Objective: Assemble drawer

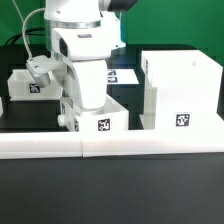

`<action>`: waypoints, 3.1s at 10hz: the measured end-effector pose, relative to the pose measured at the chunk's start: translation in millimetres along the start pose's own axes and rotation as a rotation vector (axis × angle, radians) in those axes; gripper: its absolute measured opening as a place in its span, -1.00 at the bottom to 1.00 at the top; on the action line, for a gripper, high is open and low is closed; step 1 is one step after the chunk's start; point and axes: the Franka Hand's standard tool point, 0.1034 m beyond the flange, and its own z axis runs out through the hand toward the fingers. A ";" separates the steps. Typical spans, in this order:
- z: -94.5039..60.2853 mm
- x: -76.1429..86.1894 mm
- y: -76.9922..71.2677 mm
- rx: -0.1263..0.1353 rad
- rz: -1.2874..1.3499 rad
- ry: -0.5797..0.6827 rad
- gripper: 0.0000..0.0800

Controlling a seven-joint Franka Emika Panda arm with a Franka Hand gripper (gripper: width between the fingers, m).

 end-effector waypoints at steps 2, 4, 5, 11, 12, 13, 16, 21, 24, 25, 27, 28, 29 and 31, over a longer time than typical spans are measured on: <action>0.1 -1.4 -1.4 -0.004 0.068 0.003 -0.90; 0.0 2.1 -1.1 -0.005 0.209 0.008 -0.90; -0.1 7.3 1.3 -0.007 0.243 0.008 -0.90; -0.7 19.3 7.0 0.008 0.363 0.009 -0.90; -0.6 20.4 7.0 0.005 0.364 0.010 -0.90; -0.7 24.8 7.0 -0.004 0.361 0.013 -0.90; -3.4 38.0 10.9 -0.006 0.364 0.020 -0.90; -2.7 42.1 12.5 -0.004 0.373 0.022 -0.90; -6.7 40.7 13.4 0.012 0.366 0.017 -0.90; -8.6 40.9 16.0 0.021 0.365 0.016 -0.90; -10.3 41.5 18.2 0.035 0.361 0.014 -0.90; -9.3 41.4 17.7 0.035 0.362 0.014 -0.90; -8.7 41.6 17.4 0.037 0.362 0.015 -0.90; -8.8 46.6 18.9 0.036 0.364 0.016 -0.90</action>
Offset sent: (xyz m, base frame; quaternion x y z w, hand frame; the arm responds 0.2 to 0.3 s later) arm -0.0058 0.0112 0.0028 -0.0079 0.0127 0.1650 0.9862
